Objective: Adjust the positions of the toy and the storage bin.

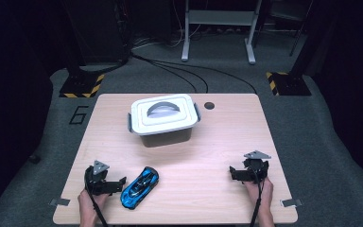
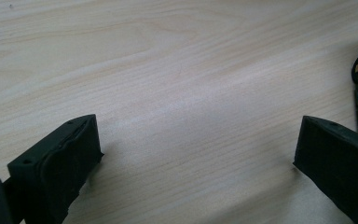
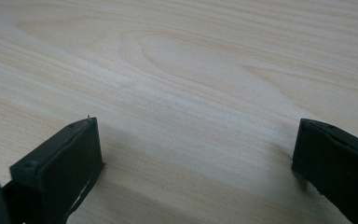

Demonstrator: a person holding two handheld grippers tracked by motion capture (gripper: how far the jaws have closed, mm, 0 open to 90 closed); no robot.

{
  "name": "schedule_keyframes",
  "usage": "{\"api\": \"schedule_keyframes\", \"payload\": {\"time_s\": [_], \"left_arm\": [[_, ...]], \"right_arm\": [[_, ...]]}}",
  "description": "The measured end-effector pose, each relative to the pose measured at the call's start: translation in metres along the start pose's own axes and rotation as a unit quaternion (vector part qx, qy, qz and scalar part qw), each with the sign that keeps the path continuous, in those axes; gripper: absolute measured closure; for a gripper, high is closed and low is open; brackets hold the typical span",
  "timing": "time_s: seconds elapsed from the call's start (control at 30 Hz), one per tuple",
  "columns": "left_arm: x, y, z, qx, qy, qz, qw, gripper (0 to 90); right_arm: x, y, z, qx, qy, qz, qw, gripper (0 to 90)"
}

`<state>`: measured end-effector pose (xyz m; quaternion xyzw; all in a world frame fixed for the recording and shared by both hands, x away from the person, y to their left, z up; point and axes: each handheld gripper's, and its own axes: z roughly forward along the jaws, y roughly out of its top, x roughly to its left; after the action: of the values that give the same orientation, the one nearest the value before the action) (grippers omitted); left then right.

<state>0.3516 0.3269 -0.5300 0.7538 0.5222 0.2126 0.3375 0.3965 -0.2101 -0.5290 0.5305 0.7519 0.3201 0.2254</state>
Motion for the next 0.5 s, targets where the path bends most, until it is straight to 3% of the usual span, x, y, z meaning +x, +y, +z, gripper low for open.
{"api": "schedule_keyframes", "payload": {"time_s": [0.17,0.5], "left_arm": [[-0.001,0.003,-0.004,-0.009,0.0,0.001,1.0,0.2],[-0.023,0.025,-0.021,-0.028,-0.047,0.013,0.9984,0.1]], "right_arm": [[0.0,0.0,0.0,0.0,0.001,0.001,1.0,0.5],[0.0,0.0,0.0,-0.002,0.0,-0.001,1.0,1.1]]}}
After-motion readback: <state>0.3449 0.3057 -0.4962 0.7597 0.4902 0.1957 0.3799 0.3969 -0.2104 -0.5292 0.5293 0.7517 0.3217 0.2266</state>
